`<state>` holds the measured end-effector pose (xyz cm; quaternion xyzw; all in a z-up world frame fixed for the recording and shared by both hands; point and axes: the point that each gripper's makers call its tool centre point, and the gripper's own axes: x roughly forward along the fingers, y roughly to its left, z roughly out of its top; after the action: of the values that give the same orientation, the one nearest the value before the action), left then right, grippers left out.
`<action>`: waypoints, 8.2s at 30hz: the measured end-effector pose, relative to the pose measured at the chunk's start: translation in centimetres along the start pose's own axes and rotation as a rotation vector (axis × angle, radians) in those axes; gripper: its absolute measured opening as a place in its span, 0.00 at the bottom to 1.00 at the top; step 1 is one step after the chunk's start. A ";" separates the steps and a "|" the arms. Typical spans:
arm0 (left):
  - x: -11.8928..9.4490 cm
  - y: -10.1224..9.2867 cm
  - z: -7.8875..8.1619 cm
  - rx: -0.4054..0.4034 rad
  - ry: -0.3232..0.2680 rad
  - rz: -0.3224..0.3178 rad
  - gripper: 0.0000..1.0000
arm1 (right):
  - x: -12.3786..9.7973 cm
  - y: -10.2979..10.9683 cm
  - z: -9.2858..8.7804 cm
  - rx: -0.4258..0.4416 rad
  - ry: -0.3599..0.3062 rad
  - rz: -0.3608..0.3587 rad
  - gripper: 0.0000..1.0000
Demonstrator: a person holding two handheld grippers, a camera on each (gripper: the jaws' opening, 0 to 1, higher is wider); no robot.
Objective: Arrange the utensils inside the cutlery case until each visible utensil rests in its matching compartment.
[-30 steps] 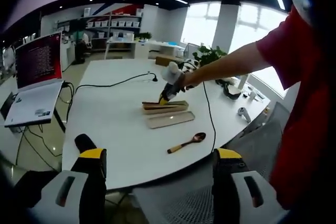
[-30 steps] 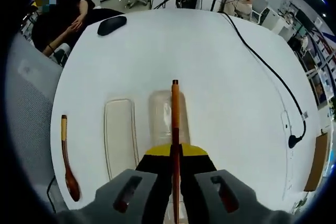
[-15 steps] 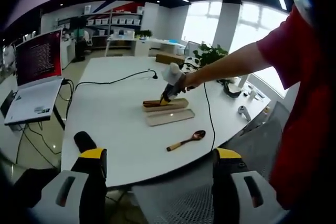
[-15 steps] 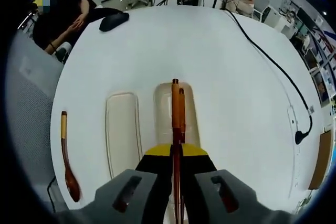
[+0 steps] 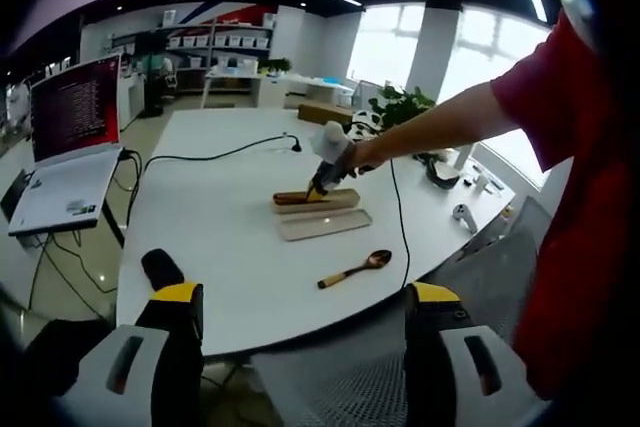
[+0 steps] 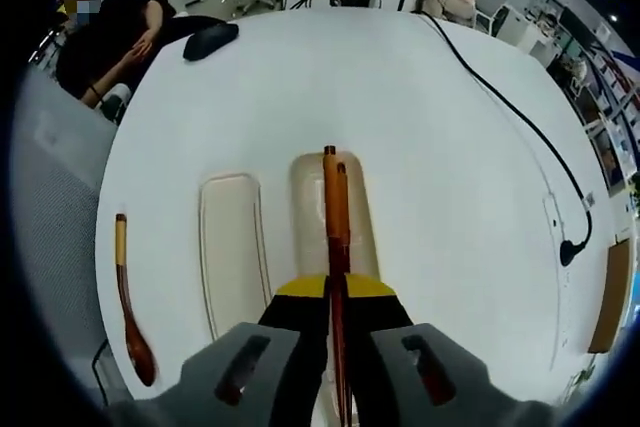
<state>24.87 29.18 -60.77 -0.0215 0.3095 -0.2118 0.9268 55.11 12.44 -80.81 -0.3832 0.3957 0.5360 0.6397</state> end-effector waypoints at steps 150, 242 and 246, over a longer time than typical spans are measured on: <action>0.0 -3.2 2.3 0.137 -0.075 -0.155 0.83 | -1.6 20.8 -5.6 -0.080 0.053 0.084 0.07; 0.8 -3.0 1.7 0.115 -0.063 -0.166 0.80 | -9.4 10.7 -3.0 -0.197 0.044 -0.048 0.01; 1.0 -2.8 1.8 0.116 -0.061 -0.164 0.80 | -9.8 10.0 -2.9 -0.199 0.041 -0.052 0.01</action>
<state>25.56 26.03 -59.33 0.0003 0.2656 -0.3037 0.9150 43.83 7.39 -73.61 -0.4660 0.3432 0.5479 0.6040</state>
